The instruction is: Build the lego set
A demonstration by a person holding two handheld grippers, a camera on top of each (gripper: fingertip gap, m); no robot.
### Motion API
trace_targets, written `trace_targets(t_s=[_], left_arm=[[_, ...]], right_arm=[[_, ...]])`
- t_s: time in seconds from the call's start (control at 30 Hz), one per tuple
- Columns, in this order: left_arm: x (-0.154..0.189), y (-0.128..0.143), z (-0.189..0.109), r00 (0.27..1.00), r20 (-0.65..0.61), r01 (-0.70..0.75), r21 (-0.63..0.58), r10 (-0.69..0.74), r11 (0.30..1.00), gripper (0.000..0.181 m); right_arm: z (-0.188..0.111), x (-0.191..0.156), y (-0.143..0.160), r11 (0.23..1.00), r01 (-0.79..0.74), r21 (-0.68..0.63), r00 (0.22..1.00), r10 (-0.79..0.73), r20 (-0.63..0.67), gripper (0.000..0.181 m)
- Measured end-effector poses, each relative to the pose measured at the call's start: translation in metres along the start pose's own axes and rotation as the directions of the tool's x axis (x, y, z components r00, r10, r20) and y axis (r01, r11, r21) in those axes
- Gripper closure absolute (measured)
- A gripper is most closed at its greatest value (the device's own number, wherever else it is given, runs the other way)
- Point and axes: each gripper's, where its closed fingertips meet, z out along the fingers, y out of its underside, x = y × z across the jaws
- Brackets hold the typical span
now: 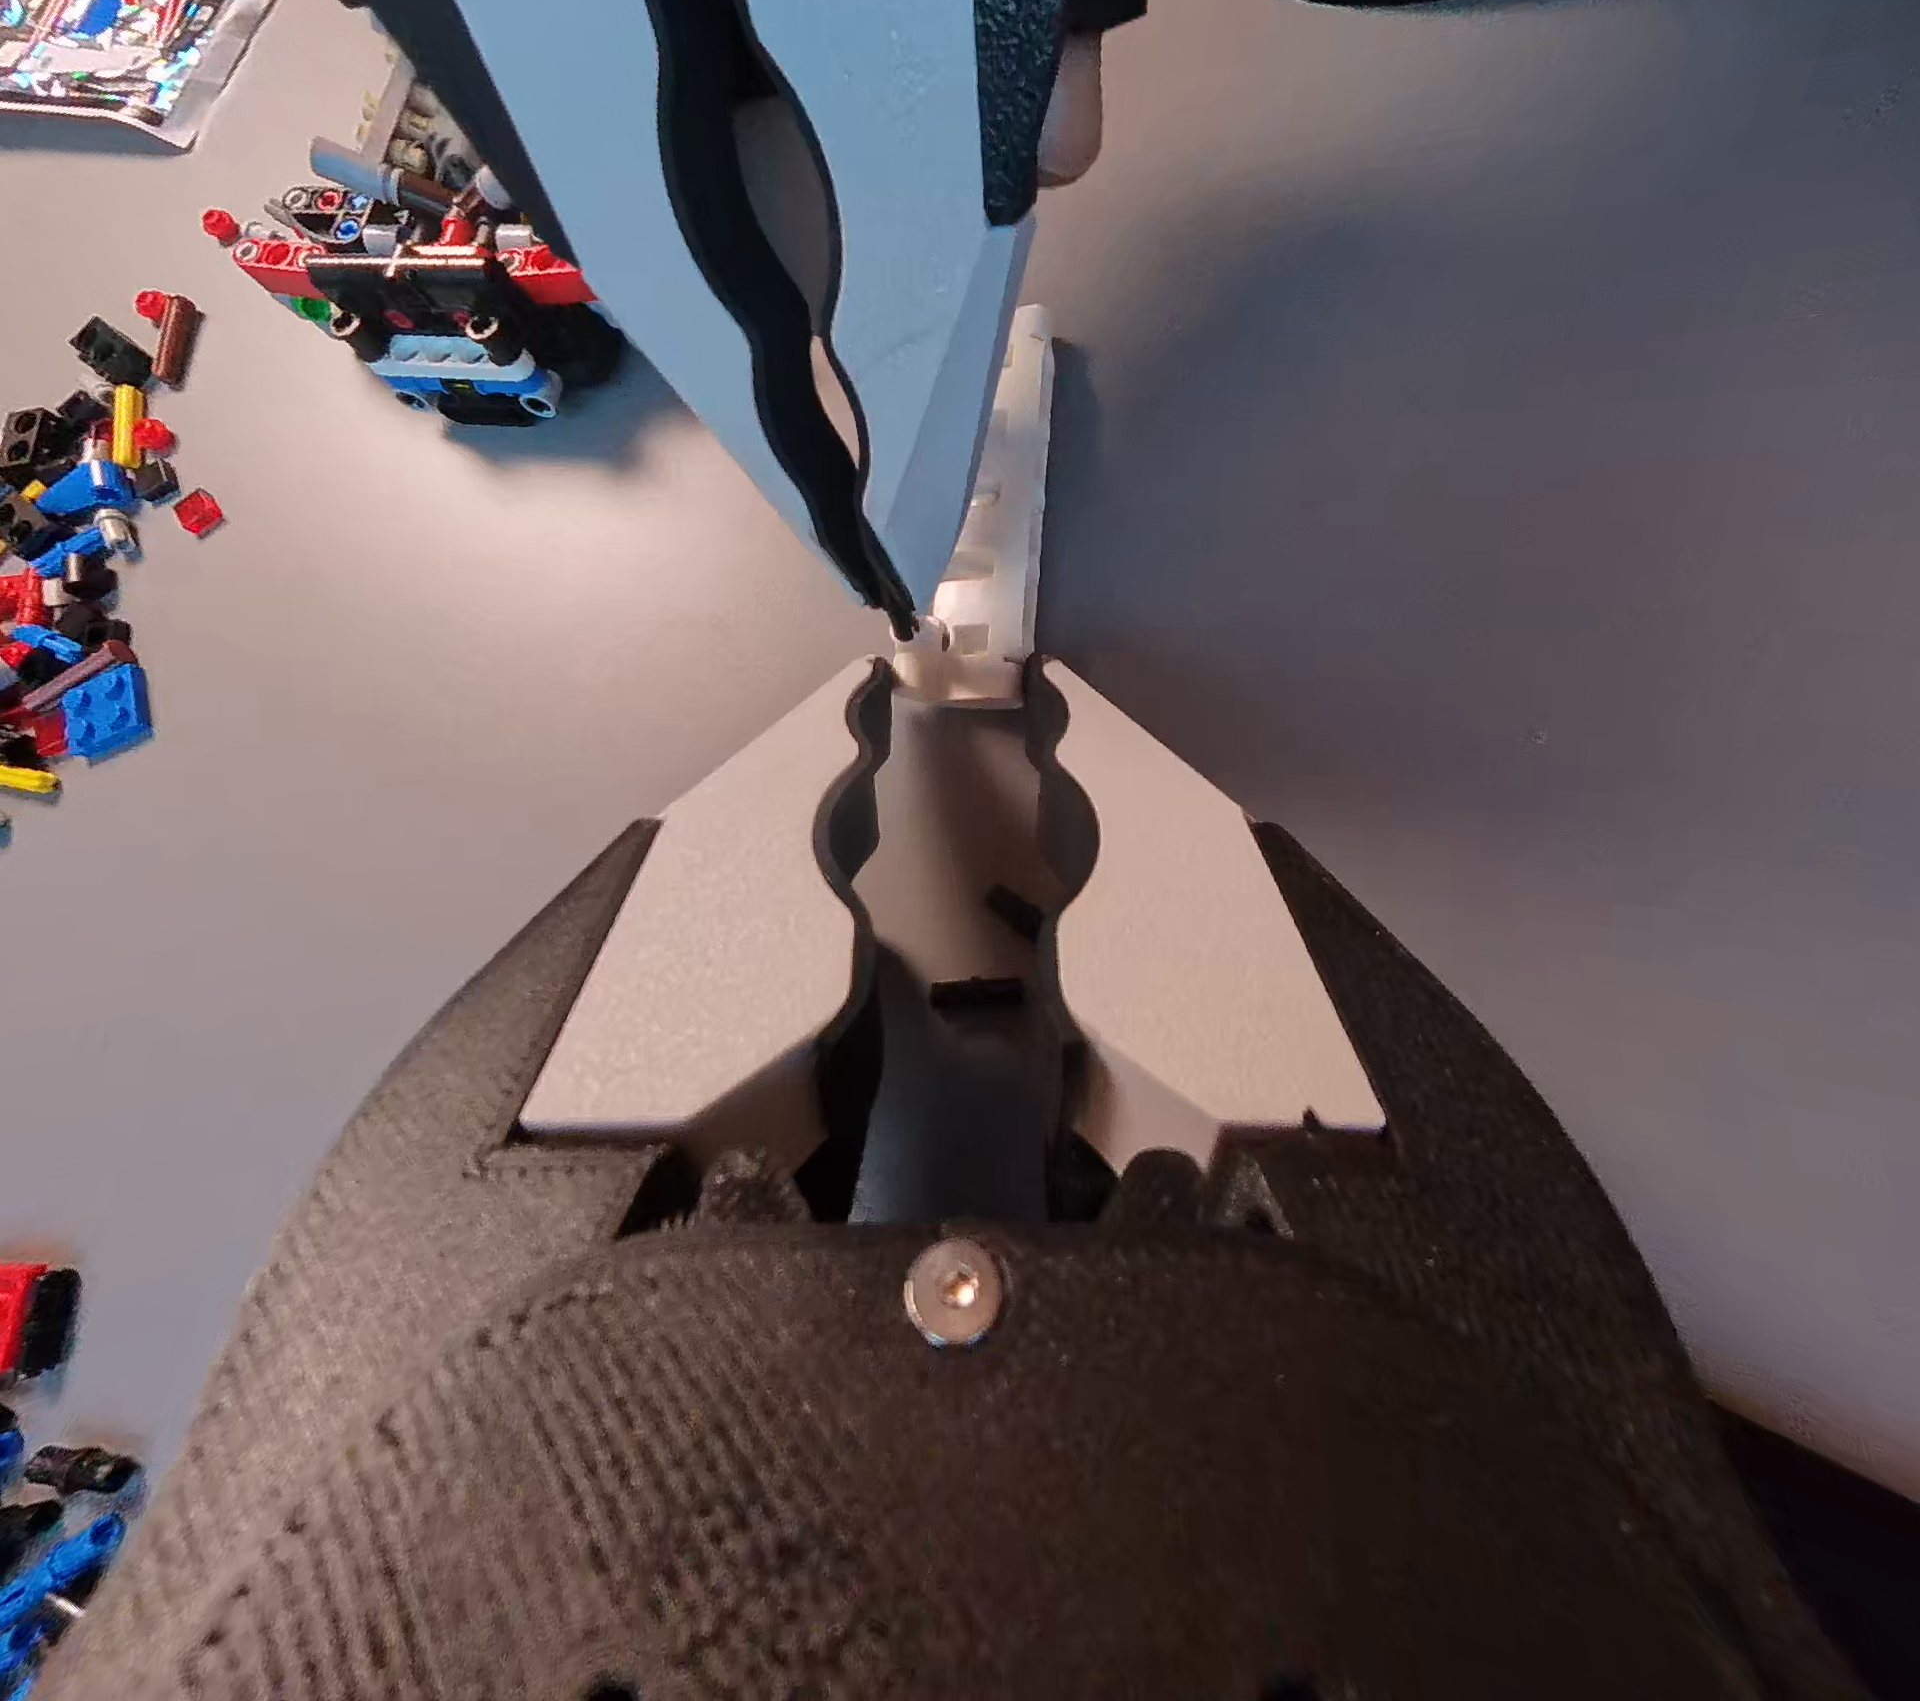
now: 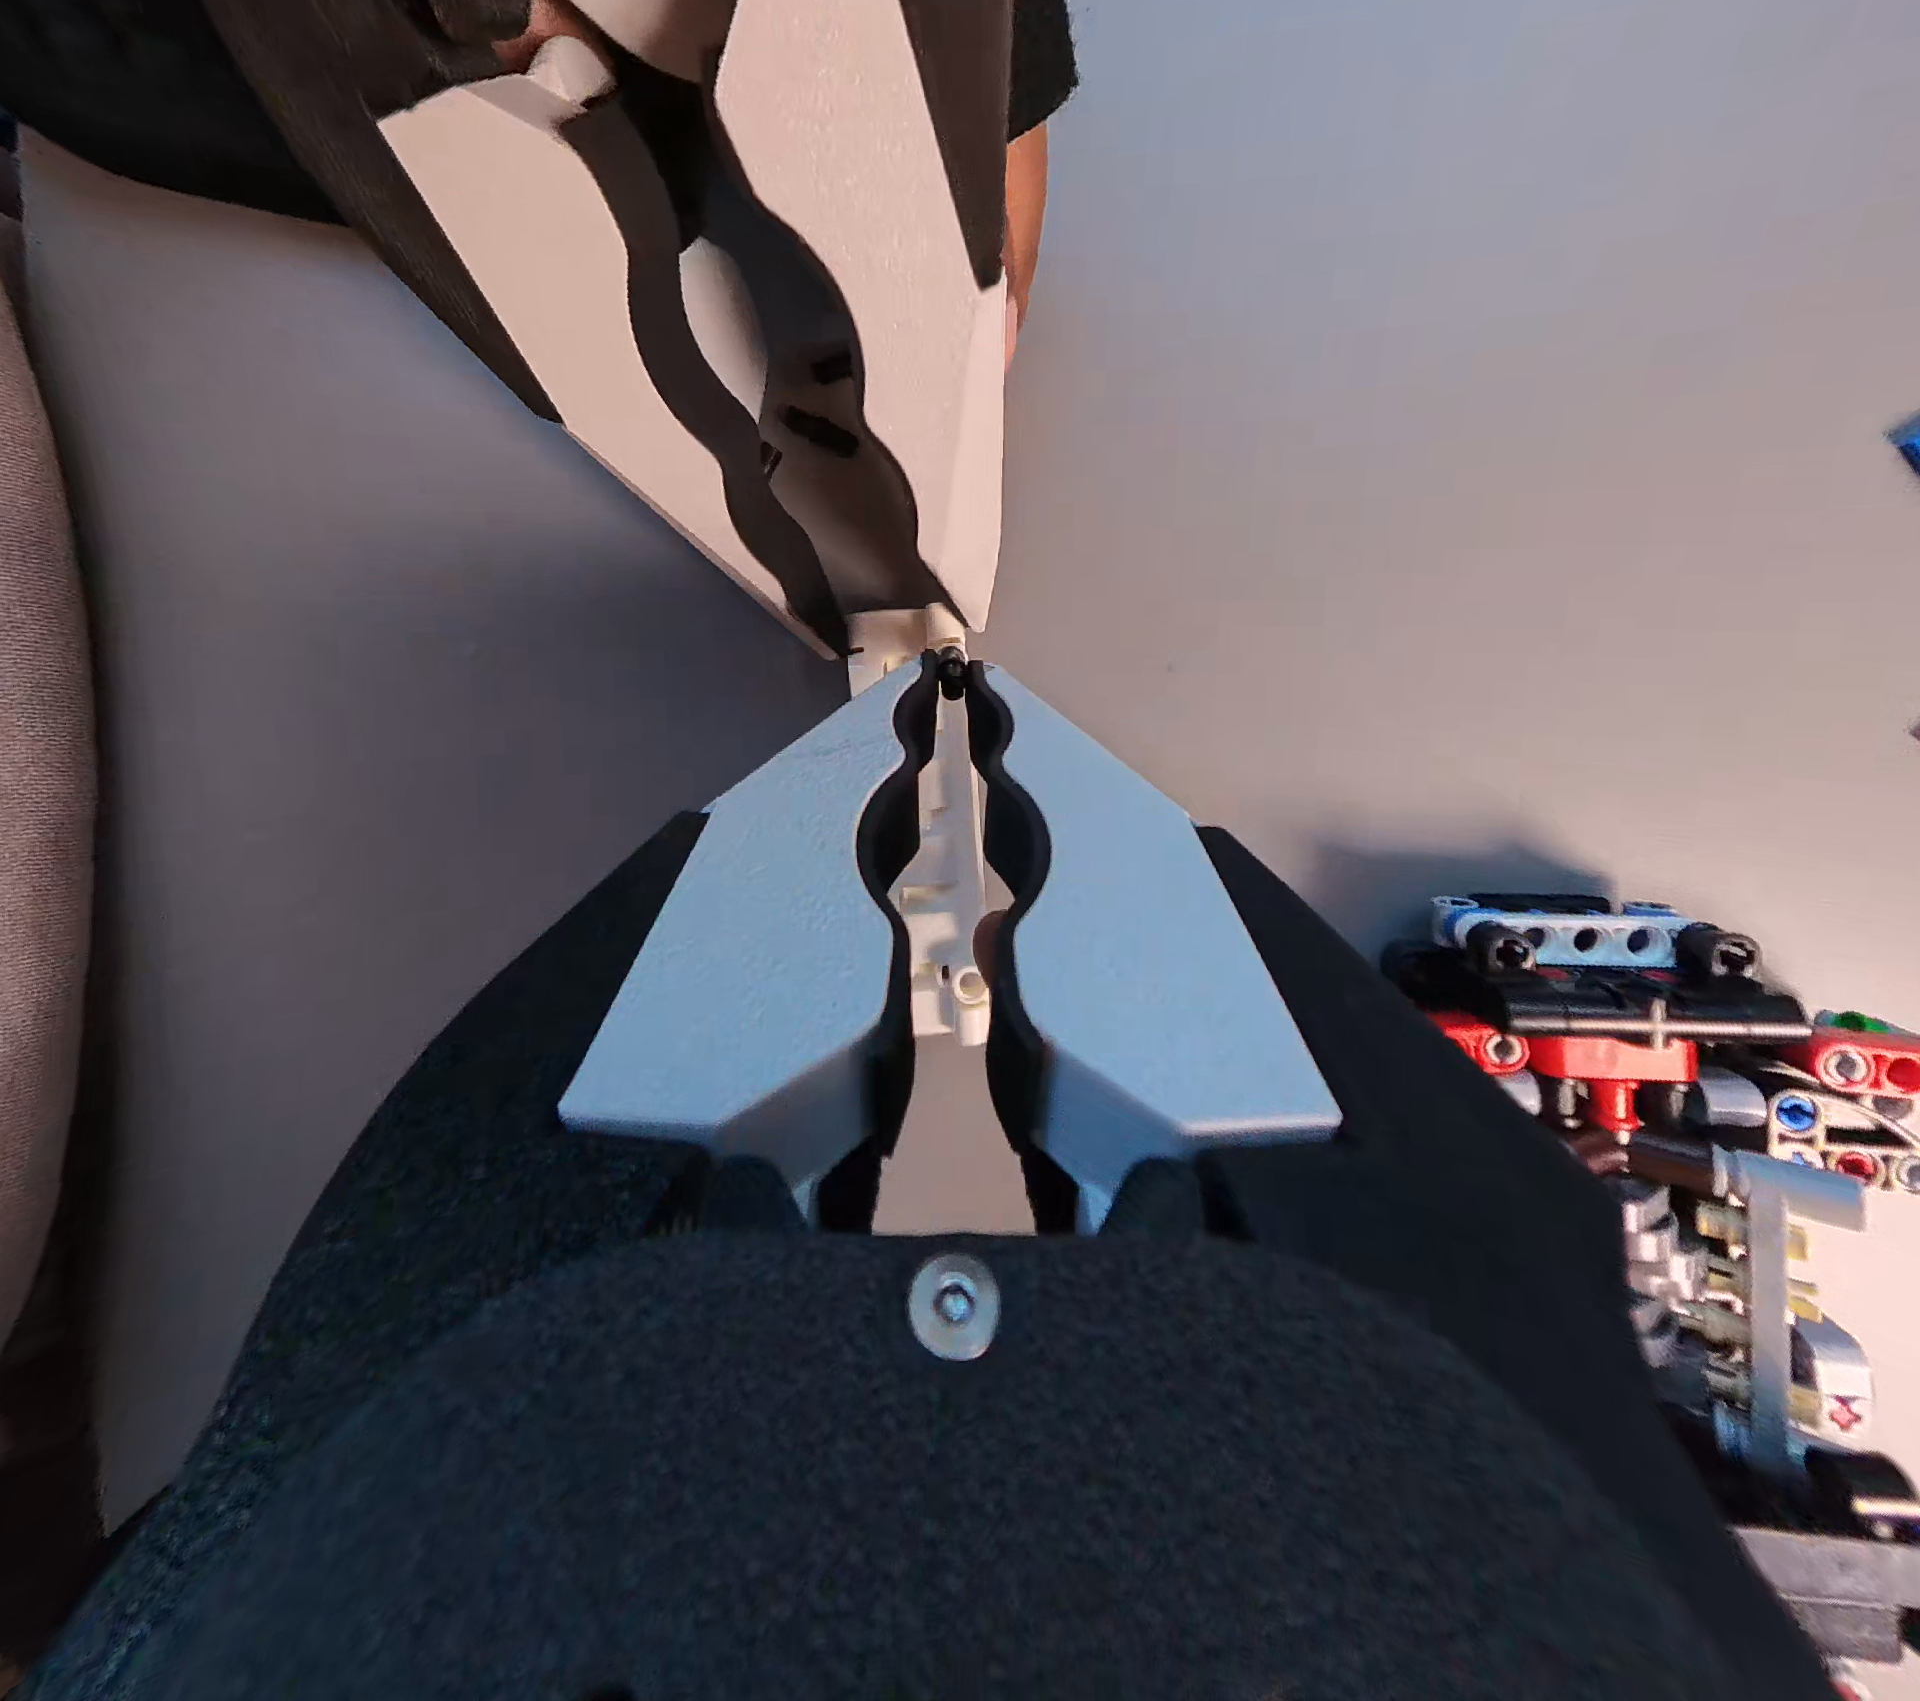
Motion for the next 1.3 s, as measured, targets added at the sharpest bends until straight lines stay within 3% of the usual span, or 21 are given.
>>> trace_targets(t_s=[0.53,1.3], left_arm=[[-0.0011,0.0004,-0.0009,0.990,0.076,-0.116,-0.005,0.116,0.993,0.158],[0.0024,0.0007,-0.0011,0.991,0.066,-0.113,0.000,0.112,0.994,0.158]], right_arm=[[-0.0005,-0.0014,-0.0008,0.950,0.057,-0.307,0.995,-0.027,0.098,0.179],[0.0042,-0.0020,-0.0033,0.887,0.037,-0.460,0.987,0.038,0.154,0.180]])
